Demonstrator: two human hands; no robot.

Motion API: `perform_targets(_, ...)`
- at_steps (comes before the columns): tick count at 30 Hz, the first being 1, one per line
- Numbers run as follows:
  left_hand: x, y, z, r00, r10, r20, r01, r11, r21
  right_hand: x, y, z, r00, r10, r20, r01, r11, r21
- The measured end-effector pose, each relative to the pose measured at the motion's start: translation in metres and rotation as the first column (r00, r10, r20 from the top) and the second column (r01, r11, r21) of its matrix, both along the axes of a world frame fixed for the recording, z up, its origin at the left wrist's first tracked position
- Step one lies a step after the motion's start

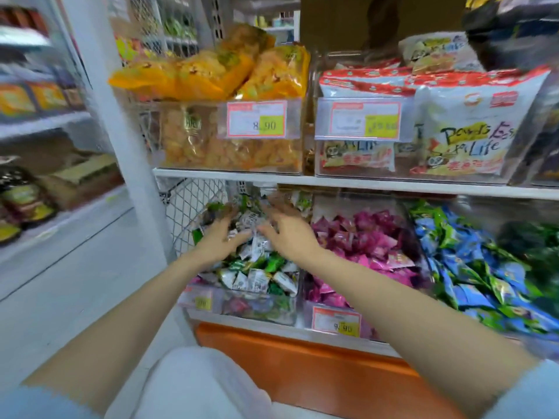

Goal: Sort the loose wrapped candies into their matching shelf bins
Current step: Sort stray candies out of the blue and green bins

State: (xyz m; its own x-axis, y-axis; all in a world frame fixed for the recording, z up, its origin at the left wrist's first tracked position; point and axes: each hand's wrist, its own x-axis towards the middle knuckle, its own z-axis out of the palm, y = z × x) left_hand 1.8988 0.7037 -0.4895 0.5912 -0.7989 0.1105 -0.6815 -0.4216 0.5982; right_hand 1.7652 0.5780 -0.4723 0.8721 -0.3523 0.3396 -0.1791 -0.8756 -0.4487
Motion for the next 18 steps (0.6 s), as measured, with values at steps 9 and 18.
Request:
perform_targets(9,0.019,-0.006,-0.017,0.988,0.03,0.152,-0.022,0.998,-0.054,0.023,-0.013,-0.011,0.948,0.142,-0.285,-0.209,0.953,-0.221)
perform_targets(18,-0.05,-0.005,0.009,0.942,-0.017,0.336,0.091,0.975,-0.205,-0.062,-0.014,0.004,0.978,0.2,0.054,-0.201,0.979,0.011)
